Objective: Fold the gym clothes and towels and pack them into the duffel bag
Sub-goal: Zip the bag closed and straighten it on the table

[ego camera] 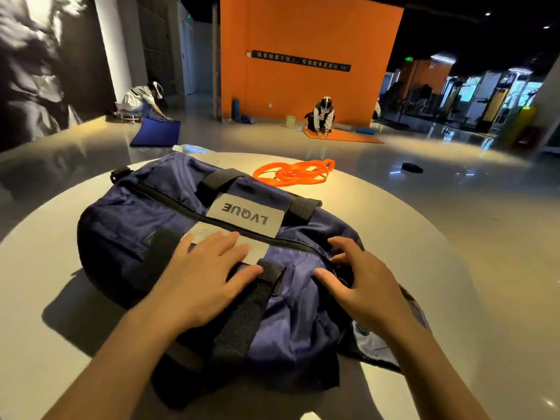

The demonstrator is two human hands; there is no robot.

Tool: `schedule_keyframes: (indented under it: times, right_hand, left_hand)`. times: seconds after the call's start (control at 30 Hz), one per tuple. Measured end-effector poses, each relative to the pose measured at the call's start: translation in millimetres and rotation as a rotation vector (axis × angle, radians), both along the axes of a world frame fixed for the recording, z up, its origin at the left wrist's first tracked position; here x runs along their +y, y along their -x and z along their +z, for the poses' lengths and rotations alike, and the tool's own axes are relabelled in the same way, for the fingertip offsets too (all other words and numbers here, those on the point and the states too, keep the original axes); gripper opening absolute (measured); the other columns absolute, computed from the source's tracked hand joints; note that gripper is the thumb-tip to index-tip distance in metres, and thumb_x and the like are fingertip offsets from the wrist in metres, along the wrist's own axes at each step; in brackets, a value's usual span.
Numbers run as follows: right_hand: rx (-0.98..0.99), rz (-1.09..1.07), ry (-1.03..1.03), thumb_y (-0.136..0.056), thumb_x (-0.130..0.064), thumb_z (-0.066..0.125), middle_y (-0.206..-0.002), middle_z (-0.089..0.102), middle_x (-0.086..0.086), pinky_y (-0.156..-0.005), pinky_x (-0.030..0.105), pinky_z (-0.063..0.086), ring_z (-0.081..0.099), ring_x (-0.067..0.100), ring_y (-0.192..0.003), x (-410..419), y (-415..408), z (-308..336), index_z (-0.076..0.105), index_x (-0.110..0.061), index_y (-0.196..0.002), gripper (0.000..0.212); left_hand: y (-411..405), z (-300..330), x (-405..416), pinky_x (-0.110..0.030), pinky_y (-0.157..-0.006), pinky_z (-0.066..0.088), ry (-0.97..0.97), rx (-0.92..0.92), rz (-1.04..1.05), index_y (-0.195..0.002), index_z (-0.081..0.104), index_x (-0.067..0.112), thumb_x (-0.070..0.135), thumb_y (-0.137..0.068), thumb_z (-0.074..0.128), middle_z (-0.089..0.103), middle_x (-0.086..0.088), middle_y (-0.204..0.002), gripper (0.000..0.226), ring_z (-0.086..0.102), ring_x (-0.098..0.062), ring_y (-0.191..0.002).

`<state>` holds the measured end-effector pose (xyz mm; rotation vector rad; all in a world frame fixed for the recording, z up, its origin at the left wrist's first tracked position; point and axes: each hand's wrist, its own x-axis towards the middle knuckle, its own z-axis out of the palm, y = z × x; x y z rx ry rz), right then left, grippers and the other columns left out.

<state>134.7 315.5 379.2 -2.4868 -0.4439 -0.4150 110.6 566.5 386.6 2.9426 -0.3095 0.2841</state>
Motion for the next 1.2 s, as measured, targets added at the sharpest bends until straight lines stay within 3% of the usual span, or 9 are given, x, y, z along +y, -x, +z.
schedule_keyframes:
  times: [0.1, 0.23, 0.43, 0.6, 0.7, 0.87, 1.0, 1.13, 1.2]
  right_hand:
    - [-0.073, -0.025, -0.019, -0.088, -0.050, 0.058, -0.114, 0.063, -0.004, -0.088, 0.035, 0.049, 0.058, 0.015, -0.100, 9, 16, -9, 0.034, -0.035, -0.139, 0.058]
    - [-0.080, -0.001, -0.011, -0.089, -0.046, 0.057, -0.114, 0.058, -0.016, -0.086, 0.023, 0.038, 0.051, 0.005, -0.101, 9, 40, -9, 0.028, -0.041, -0.142, 0.061]
    - [0.084, 0.079, 0.024, -0.087, -0.052, 0.057, -0.119, 0.057, -0.020, -0.087, 0.017, 0.037, 0.049, -0.002, -0.106, 8, 44, 7, 0.024, -0.048, -0.139, 0.062]
    - [0.096, 0.188, 0.057, -0.087, -0.055, 0.056, -0.122, 0.054, -0.012, -0.090, 0.023, 0.042, 0.046, 0.005, -0.110, 34, 45, 7, 0.017, -0.048, -0.142, 0.068]
    - [0.106, 0.296, -0.038, -0.086, -0.051, 0.060, -0.139, 0.036, -0.026, -0.100, 0.011, 0.030, 0.032, -0.007, -0.126, 50, 52, -3, 0.012, -0.048, -0.145, 0.076]
    - [0.023, 0.249, -0.362, -0.081, -0.052, 0.058, -0.131, 0.044, -0.036, -0.097, 0.003, 0.030, 0.042, -0.011, -0.123, 30, 70, -25, 0.042, -0.043, -0.132, 0.055]
    - [0.125, 0.075, -0.217, -0.077, -0.073, 0.048, -0.118, 0.050, -0.035, -0.087, 0.001, 0.034, 0.044, -0.018, -0.111, -15, 73, -47, 0.047, -0.048, -0.119, 0.049]
    - [0.225, -0.020, 0.156, -0.069, -0.090, 0.029, -0.129, 0.052, -0.022, -0.093, 0.026, 0.044, 0.053, 0.004, -0.118, -43, 85, -81, 0.048, -0.044, -0.127, 0.075]
    - [0.242, -0.034, 0.309, -0.062, -0.095, -0.001, -0.154, 0.024, -0.014, -0.109, 0.047, 0.031, 0.026, 0.009, -0.141, -48, 92, -91, 0.020, -0.046, -0.145, 0.098]
  left_hand:
    - [29, -19, -41, -0.043, -0.118, -0.007, 0.135, -0.029, -0.050, -0.145, 0.010, 0.054, 0.084, -0.067, -0.019, 0.016, 0.023, -0.155, 0.089, 0.007, 0.000, -0.144]
    - [35, -58, -60, -0.055, -0.110, 0.015, 0.155, -0.169, -0.117, -0.144, 0.033, 0.045, 0.069, -0.094, 0.019, 0.046, 0.011, -0.141, 0.058, 0.035, -0.026, -0.137]
    - [5, -77, -30, -0.055, -0.110, 0.024, 0.268, -0.388, -0.250, -0.135, 0.047, 0.038, 0.063, -0.095, 0.033, 0.052, 0.010, -0.132, 0.050, 0.043, -0.021, -0.131]
    - [-32, -63, 13, -0.046, -0.110, 0.028, 0.337, -0.333, -0.326, -0.128, 0.056, 0.035, 0.056, -0.096, 0.038, 0.053, 0.012, -0.129, 0.043, 0.047, -0.009, -0.124]
    - [-45, -53, 36, -0.050, -0.113, 0.024, 0.297, -0.256, -0.241, -0.127, 0.056, 0.040, 0.059, -0.091, 0.038, 0.050, 0.021, -0.130, 0.045, 0.043, -0.001, -0.125]
    - [-27, -29, 37, -0.043, -0.104, 0.039, 0.235, -0.316, -0.086, -0.115, 0.069, 0.025, 0.062, -0.089, 0.034, 0.063, 0.006, -0.121, 0.057, 0.054, -0.016, -0.118]
    - [12, -28, -5, -0.033, -0.102, 0.039, 0.314, -0.458, -0.187, -0.118, 0.066, 0.021, 0.051, -0.087, 0.051, 0.060, 0.004, -0.121, 0.046, 0.052, -0.013, -0.116]
    - [0, -39, -36, -0.046, -0.106, 0.037, 0.093, -0.402, -0.233, -0.125, 0.063, 0.019, 0.056, -0.086, 0.049, 0.061, -0.001, -0.124, 0.055, 0.054, -0.019, -0.117]
    - [-11, -43, -44, -0.046, -0.097, 0.045, 0.053, -0.414, -0.204, -0.115, 0.067, 0.016, 0.042, -0.083, 0.055, 0.066, -0.003, -0.113, 0.043, 0.062, -0.024, -0.103]
